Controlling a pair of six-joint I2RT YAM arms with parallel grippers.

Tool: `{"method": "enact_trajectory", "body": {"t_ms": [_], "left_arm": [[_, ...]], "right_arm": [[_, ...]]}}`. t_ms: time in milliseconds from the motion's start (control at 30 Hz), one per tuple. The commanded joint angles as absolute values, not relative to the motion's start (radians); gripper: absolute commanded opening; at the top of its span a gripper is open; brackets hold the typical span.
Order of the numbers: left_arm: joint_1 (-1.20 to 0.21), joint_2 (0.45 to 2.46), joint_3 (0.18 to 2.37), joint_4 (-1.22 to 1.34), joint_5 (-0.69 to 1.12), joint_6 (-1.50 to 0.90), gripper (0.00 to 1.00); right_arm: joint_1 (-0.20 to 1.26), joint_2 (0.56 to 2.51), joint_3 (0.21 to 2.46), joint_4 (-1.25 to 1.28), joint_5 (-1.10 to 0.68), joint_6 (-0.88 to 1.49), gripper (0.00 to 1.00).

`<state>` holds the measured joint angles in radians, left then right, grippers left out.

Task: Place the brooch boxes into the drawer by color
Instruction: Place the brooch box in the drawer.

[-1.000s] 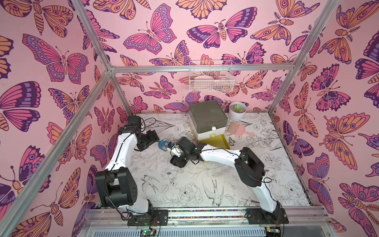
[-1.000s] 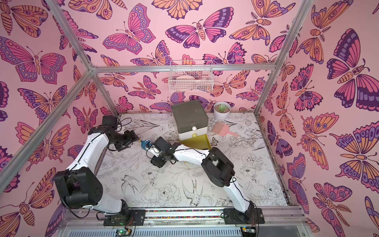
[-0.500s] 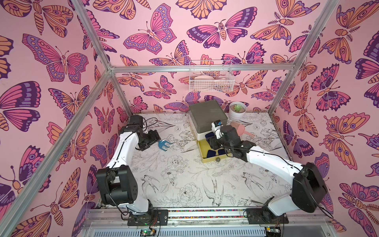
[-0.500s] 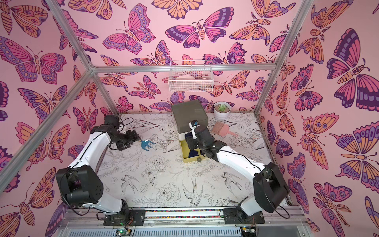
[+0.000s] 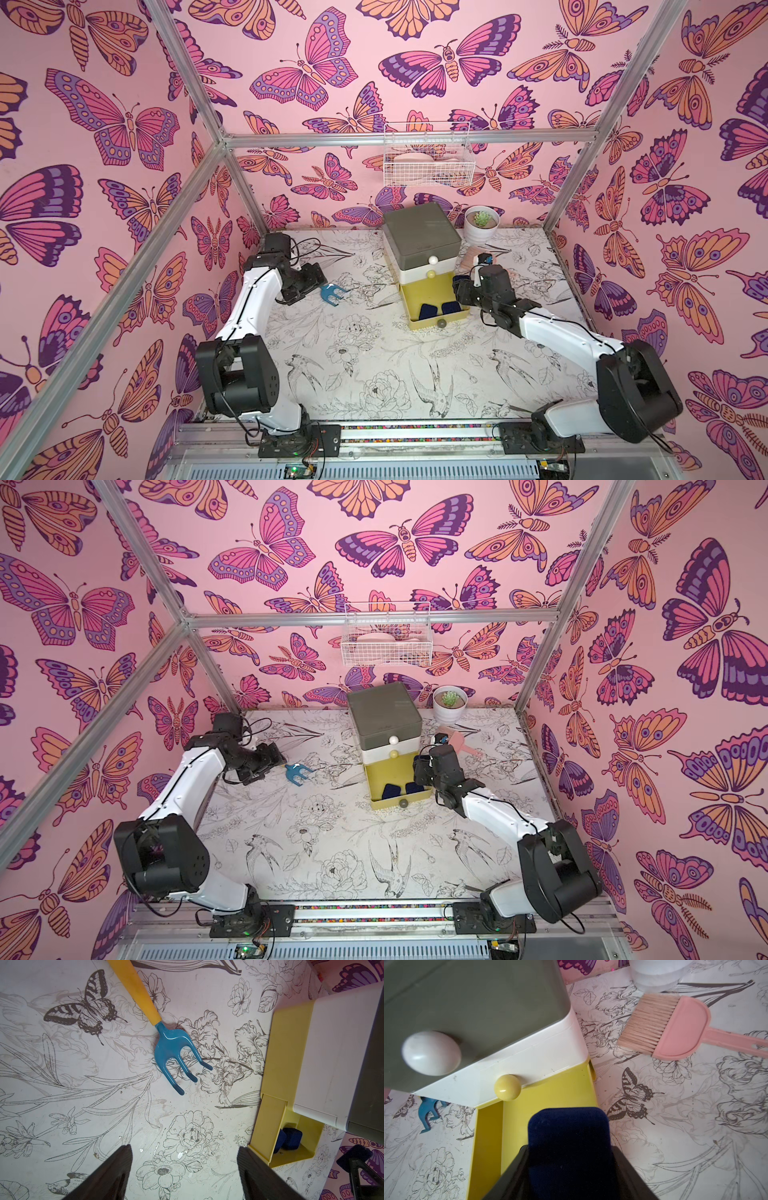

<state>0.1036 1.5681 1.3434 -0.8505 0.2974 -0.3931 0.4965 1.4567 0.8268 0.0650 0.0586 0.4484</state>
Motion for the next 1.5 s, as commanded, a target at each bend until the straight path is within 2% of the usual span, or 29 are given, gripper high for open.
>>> {"method": "enact_trajectory", "body": {"t_ms": [0,400,833,933,1133,1467], "left_arm": [[0.095,1.586,1.343,-0.846,0.305,-0.39,0.86],[0.095,1.574,1.327,-0.846,0.29,-0.382,0.86],[0.097,1.583,1.342,-0.845,0.301,-0.383,0.86],[0.095,1.582,1.345,-0.846,0.302,-0.383,0.86],[0.095,1.581,1.348,-0.846,0.304,-0.387,0.86],[0.094,1.608,1.371,-0.845,0.306,-0.384,0.86]], "right_arm": [[0.492,1.529,0.889,0.102,-0.007,0.45,0.56],[0.492,1.709,0.987,0.09,-0.013,0.409,0.57],[0.492,1.737,1.02,0.053,0.011,0.39,0.72],[0.492,1.726,1.025,0.044,0.014,0.387,0.72],[0.495,1.592,0.999,0.001,0.0,0.398,0.73],[0.543,1.237,0.788,-0.115,-0.144,0.479,0.69]]}}
